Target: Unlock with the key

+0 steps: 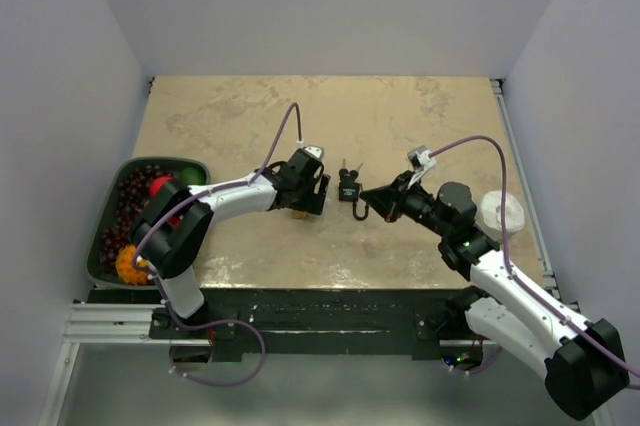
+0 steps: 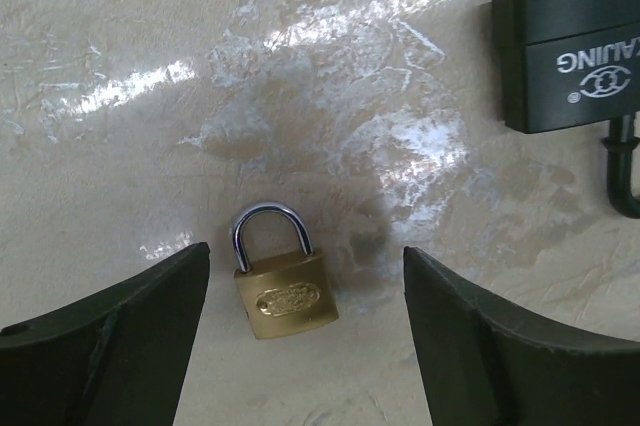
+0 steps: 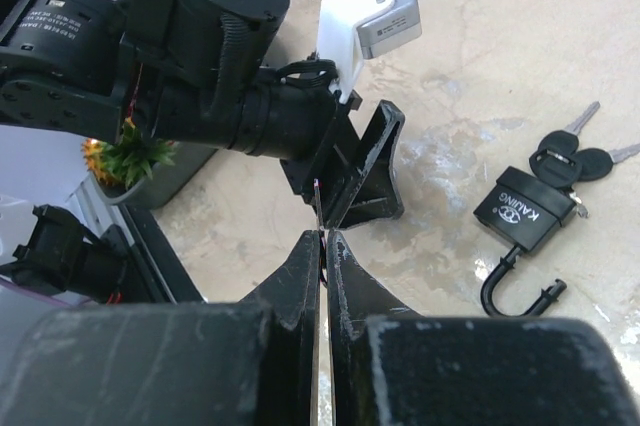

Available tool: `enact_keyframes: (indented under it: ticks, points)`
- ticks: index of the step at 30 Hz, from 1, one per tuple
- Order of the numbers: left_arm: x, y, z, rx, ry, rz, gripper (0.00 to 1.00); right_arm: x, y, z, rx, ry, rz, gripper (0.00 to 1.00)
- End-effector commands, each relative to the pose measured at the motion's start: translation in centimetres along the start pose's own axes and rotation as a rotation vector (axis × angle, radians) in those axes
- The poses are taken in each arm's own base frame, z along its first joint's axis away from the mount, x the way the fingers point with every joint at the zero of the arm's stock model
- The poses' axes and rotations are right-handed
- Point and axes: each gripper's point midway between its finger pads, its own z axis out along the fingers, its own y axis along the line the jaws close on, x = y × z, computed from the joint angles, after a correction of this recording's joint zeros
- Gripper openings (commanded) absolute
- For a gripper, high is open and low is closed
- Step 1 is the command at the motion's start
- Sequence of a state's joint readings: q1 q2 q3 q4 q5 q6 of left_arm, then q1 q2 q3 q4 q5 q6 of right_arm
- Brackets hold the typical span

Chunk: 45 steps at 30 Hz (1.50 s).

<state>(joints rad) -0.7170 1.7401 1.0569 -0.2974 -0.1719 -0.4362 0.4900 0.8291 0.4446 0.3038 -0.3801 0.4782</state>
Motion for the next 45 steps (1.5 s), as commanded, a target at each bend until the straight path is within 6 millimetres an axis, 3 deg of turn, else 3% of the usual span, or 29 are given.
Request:
enact_keyframes:
  ticks: [1,7,12,36,45]
  points:
    - [-0.5,0.0,0.7,-0.01,0.004,-0.066,0.81,-0.5,0.0,0.2,-0.009,-0.032,-0.014,0.0]
    - [-0.4,0.4,1.3,-0.039,0.016,-0.075,0.76,-0.3,-0.4,0.1,0.008,-0.036,-0.017,0.0]
    - [0.3,1.0,1.5,-0.078,0.044,-0.067,0.59,0.0,-0.7,0.0,0.017,-0.034,-0.013,0.0]
    - [2.5,1.1,0.6,-0.138,0.089,-0.044,0.58,0.6,-0.6,-0.3,0.008,-0.036,0.002,0.0]
    - [3.3,1.6,0.7,-0.161,0.11,-0.036,0.51,0.4,-0.5,-0.6,0.01,-0.042,-0.001,0.0]
